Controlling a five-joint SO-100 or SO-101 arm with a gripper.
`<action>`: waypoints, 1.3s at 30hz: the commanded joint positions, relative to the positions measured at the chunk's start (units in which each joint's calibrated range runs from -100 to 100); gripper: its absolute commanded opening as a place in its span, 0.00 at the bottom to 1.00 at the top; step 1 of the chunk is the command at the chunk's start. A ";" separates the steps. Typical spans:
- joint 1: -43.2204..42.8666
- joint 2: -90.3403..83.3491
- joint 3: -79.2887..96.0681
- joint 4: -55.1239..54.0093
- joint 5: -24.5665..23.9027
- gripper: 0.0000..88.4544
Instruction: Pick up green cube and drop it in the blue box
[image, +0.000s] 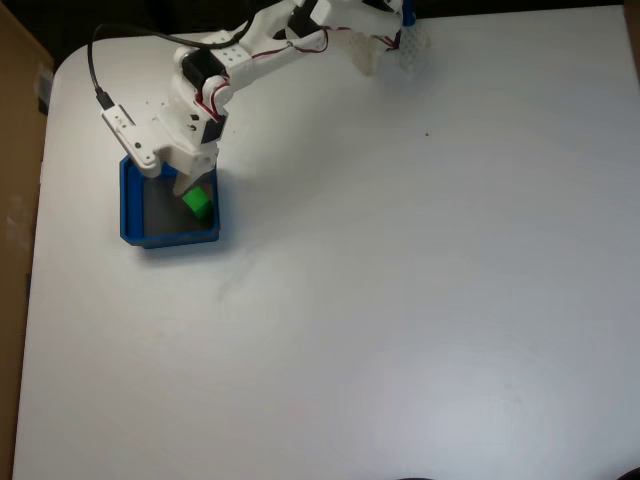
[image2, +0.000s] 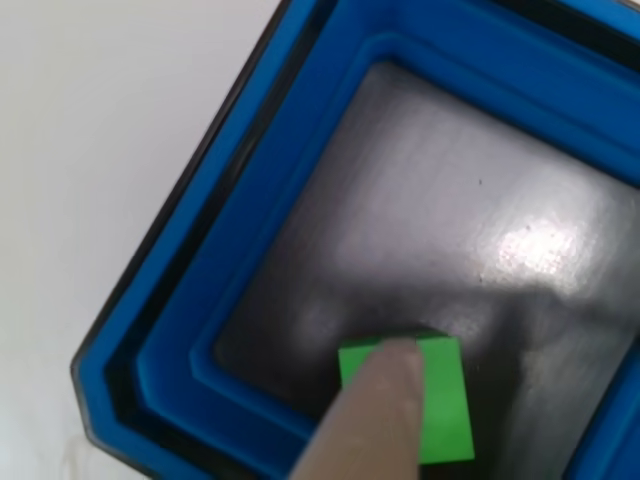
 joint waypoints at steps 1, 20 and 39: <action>0.82 -9.85 5.74 -0.45 -0.10 0.28; -7.71 -52.65 39.70 -1.36 0.24 0.28; -9.01 -91.68 93.45 -28.06 0.29 0.28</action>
